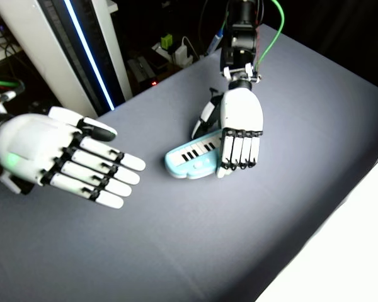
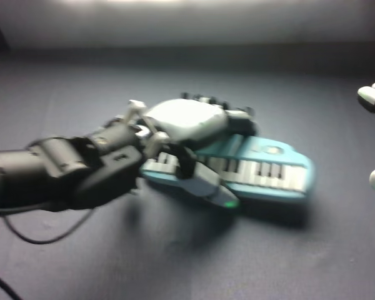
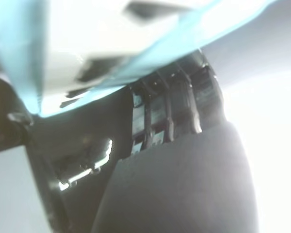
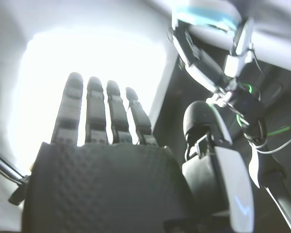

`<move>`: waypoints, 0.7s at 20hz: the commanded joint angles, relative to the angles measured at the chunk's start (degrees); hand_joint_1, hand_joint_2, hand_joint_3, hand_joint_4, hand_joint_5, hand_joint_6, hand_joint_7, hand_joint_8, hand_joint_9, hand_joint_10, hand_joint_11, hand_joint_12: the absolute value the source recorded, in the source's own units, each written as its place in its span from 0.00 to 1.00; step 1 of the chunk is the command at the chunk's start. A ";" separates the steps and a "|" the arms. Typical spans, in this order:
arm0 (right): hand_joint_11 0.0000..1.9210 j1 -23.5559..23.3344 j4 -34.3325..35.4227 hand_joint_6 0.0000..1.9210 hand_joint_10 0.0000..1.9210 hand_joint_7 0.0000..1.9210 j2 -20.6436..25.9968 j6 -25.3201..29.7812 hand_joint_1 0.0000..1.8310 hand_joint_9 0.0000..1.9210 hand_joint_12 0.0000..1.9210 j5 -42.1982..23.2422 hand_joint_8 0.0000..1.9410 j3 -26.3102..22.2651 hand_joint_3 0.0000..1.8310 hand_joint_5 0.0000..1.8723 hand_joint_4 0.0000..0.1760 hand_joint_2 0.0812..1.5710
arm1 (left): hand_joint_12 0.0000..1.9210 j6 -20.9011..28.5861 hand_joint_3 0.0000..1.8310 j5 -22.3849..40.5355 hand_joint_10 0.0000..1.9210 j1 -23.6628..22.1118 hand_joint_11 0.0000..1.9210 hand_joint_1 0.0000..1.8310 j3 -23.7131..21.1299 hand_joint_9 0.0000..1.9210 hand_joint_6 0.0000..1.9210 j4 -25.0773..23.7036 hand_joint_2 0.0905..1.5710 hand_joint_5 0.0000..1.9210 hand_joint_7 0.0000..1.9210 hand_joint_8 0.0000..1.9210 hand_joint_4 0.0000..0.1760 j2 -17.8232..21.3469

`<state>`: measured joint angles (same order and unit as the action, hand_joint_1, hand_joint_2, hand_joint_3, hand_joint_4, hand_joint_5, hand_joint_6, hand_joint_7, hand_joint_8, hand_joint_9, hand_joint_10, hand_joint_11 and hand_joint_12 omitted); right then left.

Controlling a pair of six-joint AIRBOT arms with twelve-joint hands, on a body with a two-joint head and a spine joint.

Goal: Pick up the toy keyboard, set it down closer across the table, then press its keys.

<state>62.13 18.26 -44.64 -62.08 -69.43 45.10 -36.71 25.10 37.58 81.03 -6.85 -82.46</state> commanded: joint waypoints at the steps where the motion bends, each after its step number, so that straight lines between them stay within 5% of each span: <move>1: 0.00 -0.07 -0.33 0.00 0.00 0.00 0.30 0.35 0.00 0.00 0.00 -7.50 0.00 0.09 0.00 0.00 0.00 0.88 | 0.67 1.34 0.00 6.06 0.22 -1.26 0.00 0.54 0.66 0.15 0.11 -0.59 0.72 0.20 0.22 0.04 0.00 -1.53; 2: 0.00 -0.07 -0.59 0.00 0.00 0.00 0.29 0.40 0.00 0.00 0.00 -7.53 0.00 0.24 0.00 0.00 0.00 0.88 | 0.58 4.40 0.00 3.28 0.14 -2.58 0.00 0.51 3.31 0.16 0.04 -4.33 0.71 0.19 0.21 0.01 0.00 -5.65; 4: 0.00 -0.08 -0.64 0.00 0.00 0.00 0.22 0.56 0.00 0.00 0.00 -7.53 0.00 0.43 0.00 0.00 0.01 0.88 | 0.63 5.12 0.00 1.30 0.09 -3.65 0.00 0.48 4.62 0.18 0.01 -6.62 0.71 0.20 0.21 0.00 0.00 -8.13; 6: 0.00 -0.08 -0.64 0.00 0.00 0.00 0.20 0.75 0.00 0.00 0.00 -7.51 0.00 0.48 0.00 0.00 0.03 0.89 | 0.61 5.98 0.00 0.55 0.06 -3.91 0.00 0.46 5.41 0.13 0.00 -7.53 0.69 0.13 0.13 0.00 0.21 -9.28; 7: 0.00 -0.08 -0.64 0.00 0.00 0.00 0.20 0.76 0.00 0.00 0.00 -7.51 0.00 0.48 0.00 0.00 0.04 0.89 | 0.53 6.12 0.00 0.55 0.04 -3.97 0.00 0.44 5.40 0.09 0.00 -7.79 0.68 0.11 0.09 0.00 0.28 -9.28; 9: 0.00 -0.08 -0.63 0.00 0.00 0.00 0.20 0.80 0.00 0.00 0.00 -7.51 0.00 0.47 0.00 0.00 0.00 0.88 | 0.05 6.29 0.00 0.49 0.00 -4.05 0.00 0.38 5.30 0.00 0.00 -8.03 0.65 0.01 0.00 0.00 0.48 -9.05; 10: 0.00 -0.06 -0.62 0.00 0.00 0.00 0.20 0.88 0.00 0.00 0.00 -7.51 0.00 0.47 0.00 0.00 0.01 0.88 | 0.01 6.31 0.00 0.42 0.00 -4.07 0.00 0.37 5.22 0.00 0.00 -8.08 0.63 0.00 0.00 0.00 0.49 -8.85; 11: 0.00 -0.04 -0.61 0.00 0.00 0.00 0.20 0.91 0.01 0.00 0.00 -7.51 0.00 0.47 0.00 0.00 0.08 0.87 | 0.00 6.31 0.00 0.31 0.00 -4.14 0.00 0.33 5.09 0.00 0.00 -8.28 0.59 0.00 0.00 0.00 0.63 -8.63; 13: 0.00 -0.04 -0.60 0.00 0.00 0.00 0.20 0.93 0.02 0.00 0.00 -7.52 0.00 0.47 0.00 0.00 0.14 0.87 | 0.00 6.31 0.00 0.26 0.00 -4.27 0.00 0.32 4.85 0.00 0.00 -8.63 0.58 0.00 0.00 0.00 0.65 -8.30; 14: 0.00 -0.03 -0.60 0.00 0.00 0.00 0.20 0.93 0.03 0.00 0.00 -7.52 0.00 0.45 0.00 0.00 0.09 0.86 | 0.00 6.31 0.00 0.29 0.00 -4.39 0.00 0.30 4.55 0.00 0.00 -8.96 0.57 0.00 0.00 0.00 0.66 -7.99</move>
<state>62.48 17.98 -44.60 -61.45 -69.97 45.52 -30.76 18.65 34.15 85.67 -16.03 -90.11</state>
